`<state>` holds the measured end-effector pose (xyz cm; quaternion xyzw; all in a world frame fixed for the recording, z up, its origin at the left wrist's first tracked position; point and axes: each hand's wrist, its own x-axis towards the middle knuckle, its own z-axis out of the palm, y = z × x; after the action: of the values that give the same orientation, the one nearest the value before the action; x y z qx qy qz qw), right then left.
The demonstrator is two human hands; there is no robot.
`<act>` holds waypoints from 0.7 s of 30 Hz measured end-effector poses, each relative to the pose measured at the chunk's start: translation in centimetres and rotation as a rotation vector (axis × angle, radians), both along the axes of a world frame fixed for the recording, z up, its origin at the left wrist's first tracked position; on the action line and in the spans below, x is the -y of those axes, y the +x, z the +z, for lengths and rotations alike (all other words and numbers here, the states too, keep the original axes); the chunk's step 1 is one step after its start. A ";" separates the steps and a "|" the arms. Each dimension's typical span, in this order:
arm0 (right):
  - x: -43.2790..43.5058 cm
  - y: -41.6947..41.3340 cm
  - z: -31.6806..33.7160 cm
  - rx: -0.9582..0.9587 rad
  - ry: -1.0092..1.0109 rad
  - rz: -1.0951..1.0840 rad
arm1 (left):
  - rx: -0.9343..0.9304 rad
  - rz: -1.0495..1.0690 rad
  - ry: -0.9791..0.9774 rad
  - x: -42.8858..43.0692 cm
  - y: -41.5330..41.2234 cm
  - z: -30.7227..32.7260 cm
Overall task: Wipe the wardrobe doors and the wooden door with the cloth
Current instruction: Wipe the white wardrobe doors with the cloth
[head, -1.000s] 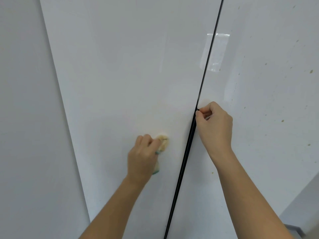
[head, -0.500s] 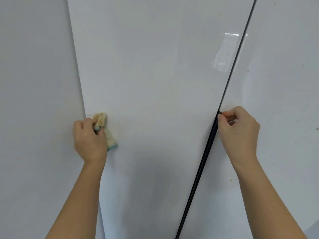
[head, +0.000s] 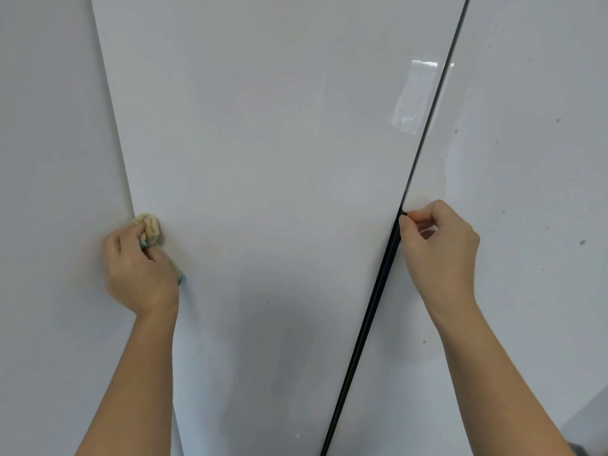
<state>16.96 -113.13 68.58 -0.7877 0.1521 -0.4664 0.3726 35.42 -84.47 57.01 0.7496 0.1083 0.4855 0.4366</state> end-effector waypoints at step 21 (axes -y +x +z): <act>1.0 -1.7 -3.9 -0.066 0.062 0.022 | 0.231 -0.585 0.143 17.9 -12.8 -4.6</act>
<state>15.29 -114.12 64.63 -0.7926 0.1699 -0.4309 0.3966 22.67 -102.37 52.38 0.7176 -0.1965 0.4276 0.5134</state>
